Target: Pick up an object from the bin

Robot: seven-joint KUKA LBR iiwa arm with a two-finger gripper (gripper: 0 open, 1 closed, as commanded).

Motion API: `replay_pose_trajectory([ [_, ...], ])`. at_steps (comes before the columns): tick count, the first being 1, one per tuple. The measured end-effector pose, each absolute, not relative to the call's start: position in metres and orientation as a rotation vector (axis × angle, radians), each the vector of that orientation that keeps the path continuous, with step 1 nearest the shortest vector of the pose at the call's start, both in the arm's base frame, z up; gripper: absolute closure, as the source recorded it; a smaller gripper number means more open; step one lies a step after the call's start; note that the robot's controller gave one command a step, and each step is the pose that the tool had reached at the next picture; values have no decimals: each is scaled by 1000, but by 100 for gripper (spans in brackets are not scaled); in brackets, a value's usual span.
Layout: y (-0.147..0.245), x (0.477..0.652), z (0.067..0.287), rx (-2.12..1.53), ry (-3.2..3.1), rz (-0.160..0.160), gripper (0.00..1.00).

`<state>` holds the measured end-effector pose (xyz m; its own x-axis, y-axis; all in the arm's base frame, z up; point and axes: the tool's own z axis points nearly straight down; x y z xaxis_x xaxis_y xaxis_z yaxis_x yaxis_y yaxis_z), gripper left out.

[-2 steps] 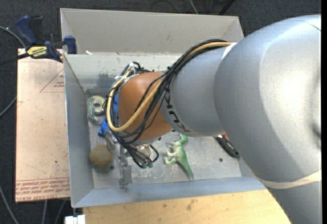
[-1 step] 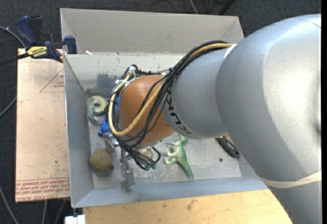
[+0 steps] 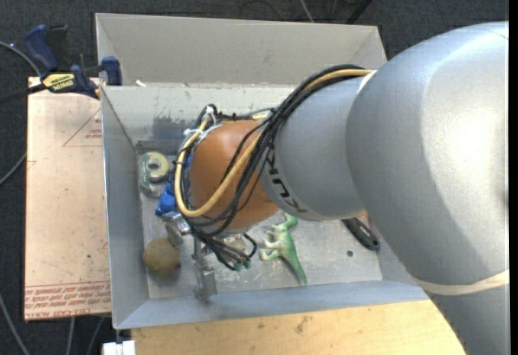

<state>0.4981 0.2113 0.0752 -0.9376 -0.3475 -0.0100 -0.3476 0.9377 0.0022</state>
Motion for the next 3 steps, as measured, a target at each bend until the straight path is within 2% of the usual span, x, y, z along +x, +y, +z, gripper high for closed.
replay_pose_trajectory([
  [2, 192, 507, 71, -694, 3062, 2, 0],
  [3, 183, 497, 70, -842, 3026, 2, 100],
])
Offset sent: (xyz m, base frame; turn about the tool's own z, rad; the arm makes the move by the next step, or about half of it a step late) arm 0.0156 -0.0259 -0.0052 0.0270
